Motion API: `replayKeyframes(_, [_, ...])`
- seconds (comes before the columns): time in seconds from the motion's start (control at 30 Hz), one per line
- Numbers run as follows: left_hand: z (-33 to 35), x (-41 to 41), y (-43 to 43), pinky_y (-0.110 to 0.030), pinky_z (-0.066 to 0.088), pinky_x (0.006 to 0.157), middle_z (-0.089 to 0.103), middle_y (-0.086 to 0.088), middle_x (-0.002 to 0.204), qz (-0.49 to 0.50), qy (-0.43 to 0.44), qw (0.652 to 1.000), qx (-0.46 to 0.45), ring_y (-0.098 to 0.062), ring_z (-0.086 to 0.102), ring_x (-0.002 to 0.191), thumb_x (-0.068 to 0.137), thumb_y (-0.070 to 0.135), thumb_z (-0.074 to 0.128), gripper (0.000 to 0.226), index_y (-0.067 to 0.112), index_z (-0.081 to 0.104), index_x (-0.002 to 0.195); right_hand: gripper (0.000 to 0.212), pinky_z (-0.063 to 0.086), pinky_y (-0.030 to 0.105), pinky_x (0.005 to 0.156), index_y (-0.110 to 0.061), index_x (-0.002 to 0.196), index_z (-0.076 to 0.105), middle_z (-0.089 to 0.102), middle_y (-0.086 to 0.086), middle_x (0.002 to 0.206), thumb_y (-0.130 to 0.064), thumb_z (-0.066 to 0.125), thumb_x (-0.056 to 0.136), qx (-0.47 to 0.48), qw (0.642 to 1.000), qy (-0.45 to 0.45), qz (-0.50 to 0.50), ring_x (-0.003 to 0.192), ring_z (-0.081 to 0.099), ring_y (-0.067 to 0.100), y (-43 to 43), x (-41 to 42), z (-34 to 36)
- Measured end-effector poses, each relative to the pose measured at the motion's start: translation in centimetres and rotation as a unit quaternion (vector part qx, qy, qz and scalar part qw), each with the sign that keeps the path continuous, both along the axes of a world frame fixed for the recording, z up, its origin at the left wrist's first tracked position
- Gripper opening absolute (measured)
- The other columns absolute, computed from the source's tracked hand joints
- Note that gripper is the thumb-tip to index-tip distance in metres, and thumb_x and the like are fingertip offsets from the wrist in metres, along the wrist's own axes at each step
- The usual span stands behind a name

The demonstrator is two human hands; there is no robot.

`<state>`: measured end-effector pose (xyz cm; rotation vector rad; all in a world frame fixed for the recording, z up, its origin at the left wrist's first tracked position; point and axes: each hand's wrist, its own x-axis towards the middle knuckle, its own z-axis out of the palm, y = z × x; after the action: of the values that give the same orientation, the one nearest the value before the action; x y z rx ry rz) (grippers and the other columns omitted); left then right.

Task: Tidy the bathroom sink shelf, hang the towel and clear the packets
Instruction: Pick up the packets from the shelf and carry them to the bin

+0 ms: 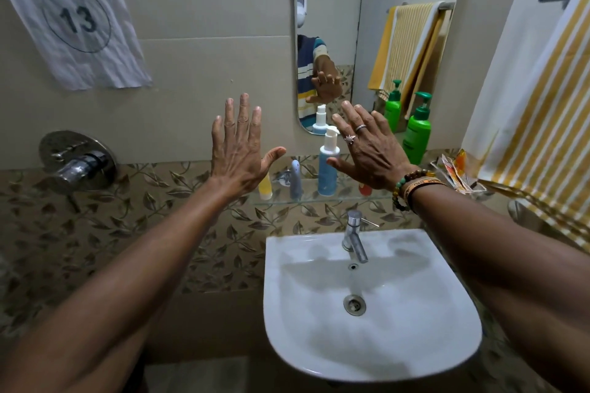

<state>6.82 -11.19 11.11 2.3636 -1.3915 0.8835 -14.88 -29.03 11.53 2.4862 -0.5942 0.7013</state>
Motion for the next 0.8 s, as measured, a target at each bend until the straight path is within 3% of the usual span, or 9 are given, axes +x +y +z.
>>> replayKeyframes(0.17, [0.3, 0.7, -0.3, -0.055, 0.0, 0.121, -0.014, -0.015, 0.165, 0.021, 0.024, 0.999, -0.006, -0.036, -0.012, 0.152, 0.092, 0.073, 0.029, 0.095, 0.011, 0.006, 0.159, 0.086, 0.018, 0.051, 0.121, -0.012, 0.156, 0.024, 0.014, 0.016, 0.164, -0.067, 0.042, 0.093, -0.001, 1.0, 0.002, 0.016, 0.15, 0.02, 0.035, -0.8, 0.9, 0.7])
replayKeyframes(0.8, [2.7, -1.8, -5.1, -0.053, 0.001, 0.121, -0.011, -0.018, 0.165, 0.015, 0.009, 0.999, -0.031, -0.037, -0.01, 0.152, 0.084, 0.079, 0.013, 0.101, 0.011, 0.007, 0.159, 0.087, 0.016, 0.052, 0.122, -0.015, 0.158, 0.014, 0.007, 0.015, 0.166, -0.071, 0.031, 0.093, 0.013, 1.0, 0.004, 0.005, 0.151, 0.014, 0.034, -5.6, -1.3, 3.4])
